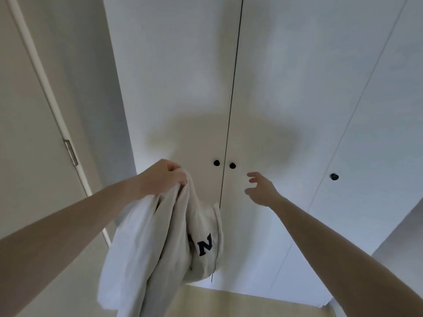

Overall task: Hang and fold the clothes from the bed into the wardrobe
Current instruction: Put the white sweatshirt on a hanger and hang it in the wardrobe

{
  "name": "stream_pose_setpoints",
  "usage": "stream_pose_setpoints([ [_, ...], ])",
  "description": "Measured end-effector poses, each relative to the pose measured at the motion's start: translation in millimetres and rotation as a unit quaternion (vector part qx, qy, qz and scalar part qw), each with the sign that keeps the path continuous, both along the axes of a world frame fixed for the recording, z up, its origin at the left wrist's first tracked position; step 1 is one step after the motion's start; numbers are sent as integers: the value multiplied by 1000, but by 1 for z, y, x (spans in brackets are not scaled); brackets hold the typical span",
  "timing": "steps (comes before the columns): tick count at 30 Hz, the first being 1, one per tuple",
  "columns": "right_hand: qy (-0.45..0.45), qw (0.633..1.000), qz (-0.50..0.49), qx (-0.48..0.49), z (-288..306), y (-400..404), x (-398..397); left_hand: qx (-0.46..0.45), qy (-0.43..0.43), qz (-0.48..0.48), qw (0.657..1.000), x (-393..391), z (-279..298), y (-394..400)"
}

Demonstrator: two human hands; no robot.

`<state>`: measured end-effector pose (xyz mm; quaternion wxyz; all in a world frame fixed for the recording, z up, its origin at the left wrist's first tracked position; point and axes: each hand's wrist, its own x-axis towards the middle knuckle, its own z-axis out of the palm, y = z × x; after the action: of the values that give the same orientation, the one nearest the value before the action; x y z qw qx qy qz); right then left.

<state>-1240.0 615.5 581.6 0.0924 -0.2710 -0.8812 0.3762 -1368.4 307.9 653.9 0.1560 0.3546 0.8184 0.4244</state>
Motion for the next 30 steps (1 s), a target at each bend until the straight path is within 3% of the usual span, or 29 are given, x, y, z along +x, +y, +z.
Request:
stream_pose_setpoints([
  [7, -111, 976, 94, 162, -1, 30, -102, -58, 16, 72, 996, -45, -15, -12],
  [14, -31, 987, 41, 152, -31, 30, -136, -43, -22, 129, 990, -75, -35, -34],
  [18, 15, 991, 25, 128, -40, 14, -115, -42, -45, 133, 989, -79, -45, -38],
  [24, 94, 988, -26, 120, -64, -26, -32, -46, -56, 54, 996, -69, -53, -25],
  [30, 123, 962, -195, 143, -75, -47, 80, -33, -59, -78, 995, -38, -56, 4],
])
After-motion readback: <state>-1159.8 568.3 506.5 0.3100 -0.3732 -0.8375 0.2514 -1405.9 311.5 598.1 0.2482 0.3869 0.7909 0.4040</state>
